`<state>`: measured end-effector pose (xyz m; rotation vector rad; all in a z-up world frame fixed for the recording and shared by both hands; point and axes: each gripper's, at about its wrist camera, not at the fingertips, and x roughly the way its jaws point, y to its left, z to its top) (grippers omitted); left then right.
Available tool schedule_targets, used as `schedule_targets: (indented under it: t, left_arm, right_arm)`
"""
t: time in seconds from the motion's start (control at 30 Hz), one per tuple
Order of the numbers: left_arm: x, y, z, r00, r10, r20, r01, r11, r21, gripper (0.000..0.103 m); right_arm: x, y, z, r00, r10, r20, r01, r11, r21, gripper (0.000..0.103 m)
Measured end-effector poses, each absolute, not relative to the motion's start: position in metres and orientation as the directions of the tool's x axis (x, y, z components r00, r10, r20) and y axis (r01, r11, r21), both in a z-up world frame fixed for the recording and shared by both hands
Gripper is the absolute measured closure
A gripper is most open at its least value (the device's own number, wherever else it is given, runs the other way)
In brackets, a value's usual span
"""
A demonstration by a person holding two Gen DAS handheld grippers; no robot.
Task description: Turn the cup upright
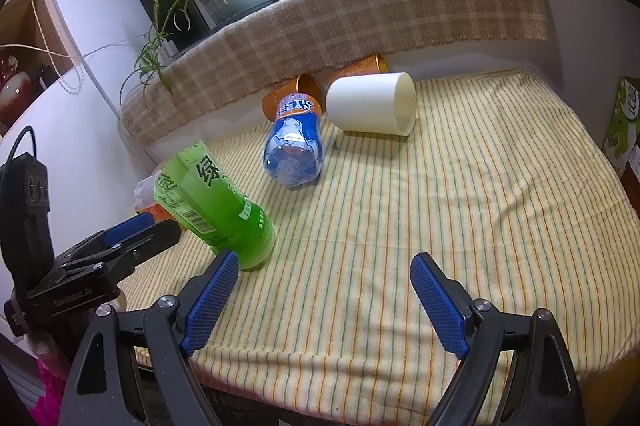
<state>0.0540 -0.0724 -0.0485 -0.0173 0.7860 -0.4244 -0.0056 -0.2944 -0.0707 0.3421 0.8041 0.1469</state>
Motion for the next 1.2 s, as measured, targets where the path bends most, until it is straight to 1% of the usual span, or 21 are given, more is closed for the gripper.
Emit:
schedule_targets:
  t: [0.13, 0.37, 0.47, 0.57, 0.63, 0.7, 0.77, 1.2]
  left_arm:
    - [0.045, -0.061, -0.041, 0.669, -0.346, -0.657, 0.336, 0.93, -0.148, 0.015]
    - [0.024, -0.042, -0.025, 0.758, -0.279, -0.59, 0.274, 0.957, -0.101, 0.015]
    - [0.018, -0.036, -0.02, 0.787, -0.25, -0.564, 0.245, 0.966, -0.086, 0.015]
    - [0.011, -0.032, -0.015, 0.82, -0.217, -0.53, 0.213, 0.975, -0.07, 0.015]
    - [0.007, -0.03, -0.012, 0.837, -0.196, -0.511, 0.192, 0.979, -0.061, 0.011]
    - [0.003, -0.027, -0.009, 0.853, -0.177, -0.491, 0.173, 0.983, -0.055, 0.0]
    - [0.0, -0.025, -0.008, 0.867, -0.156, -0.474, 0.151, 0.987, -0.048, 0.0]
    - [-0.011, -0.025, 0.0, 0.883, -0.135, -0.45, 0.139, 0.99, -0.025, 0.0]
  right_arm:
    - [-0.005, -0.288, -0.066, 0.697, 0.251, -0.671, -0.015, 0.942, 0.336, 0.013]
    - [-0.009, -0.27, -0.053, 0.743, 0.194, -0.641, -0.048, 0.97, 0.238, 0.012]
    - [-0.012, -0.263, -0.046, 0.771, 0.169, -0.614, -0.058, 0.979, 0.195, 0.003]
    - [-0.016, -0.255, -0.04, 0.796, 0.14, -0.589, -0.061, 0.987, 0.152, 0.002]
    - [-0.018, -0.249, -0.036, 0.81, 0.123, -0.574, -0.065, 0.991, 0.121, 0.002]
    - [-0.021, -0.245, -0.034, 0.821, 0.115, -0.559, -0.072, 0.992, 0.099, 0.0]
    - [-0.022, -0.241, -0.032, 0.829, 0.109, -0.549, -0.077, 0.994, 0.08, 0.0]
    - [-0.024, -0.241, -0.031, 0.837, 0.103, -0.537, -0.067, 0.994, 0.087, 0.0]
